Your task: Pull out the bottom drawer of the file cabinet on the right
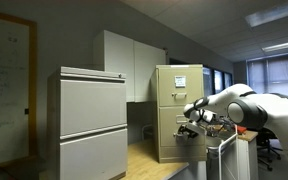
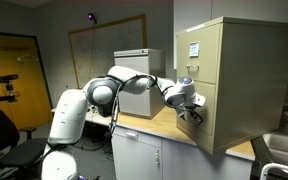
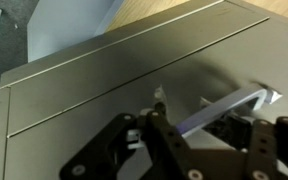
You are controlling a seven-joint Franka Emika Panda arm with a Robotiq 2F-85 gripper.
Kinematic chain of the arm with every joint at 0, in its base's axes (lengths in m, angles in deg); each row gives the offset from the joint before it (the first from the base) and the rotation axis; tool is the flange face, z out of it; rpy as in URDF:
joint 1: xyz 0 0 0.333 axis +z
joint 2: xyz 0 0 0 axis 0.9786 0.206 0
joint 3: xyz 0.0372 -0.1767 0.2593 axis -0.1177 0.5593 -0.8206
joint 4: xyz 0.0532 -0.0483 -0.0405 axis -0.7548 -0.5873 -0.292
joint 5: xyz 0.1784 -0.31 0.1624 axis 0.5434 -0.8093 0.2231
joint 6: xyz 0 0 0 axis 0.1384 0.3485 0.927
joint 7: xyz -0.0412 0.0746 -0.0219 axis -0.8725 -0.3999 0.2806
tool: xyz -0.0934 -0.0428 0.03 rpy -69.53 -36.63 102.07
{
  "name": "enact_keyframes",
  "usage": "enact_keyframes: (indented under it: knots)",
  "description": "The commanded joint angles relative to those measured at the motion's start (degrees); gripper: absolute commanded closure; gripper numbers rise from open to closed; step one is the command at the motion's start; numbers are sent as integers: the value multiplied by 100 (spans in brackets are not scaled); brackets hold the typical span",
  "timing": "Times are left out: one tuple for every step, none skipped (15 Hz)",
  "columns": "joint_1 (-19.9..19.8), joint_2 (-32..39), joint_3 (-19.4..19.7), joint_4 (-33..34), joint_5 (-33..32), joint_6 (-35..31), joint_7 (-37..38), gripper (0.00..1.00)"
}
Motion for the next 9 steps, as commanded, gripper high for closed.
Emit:
enact_keyframes:
  knots:
    - [-240,-635,-389,-1213,535,-17,-1144,86]
    - [-278,-704,-440,-1314,753,-94,-1249,86]
    - [-307,-758,-477,-1416,976,-168,-1371,86]
    - [-318,-826,-487,-1504,1173,-203,-1468,86]
    - [-310,-883,-477,-1588,1327,-237,-1552,86]
    - [-274,-938,-433,-1678,1403,-233,-1570,86]
    - [-241,-1003,-392,-1772,1473,-213,-1580,86]
    - [-206,-1079,-356,-1883,1515,-196,-1573,86]
    - [-181,-1169,-336,-2006,1578,-172,-1574,86]
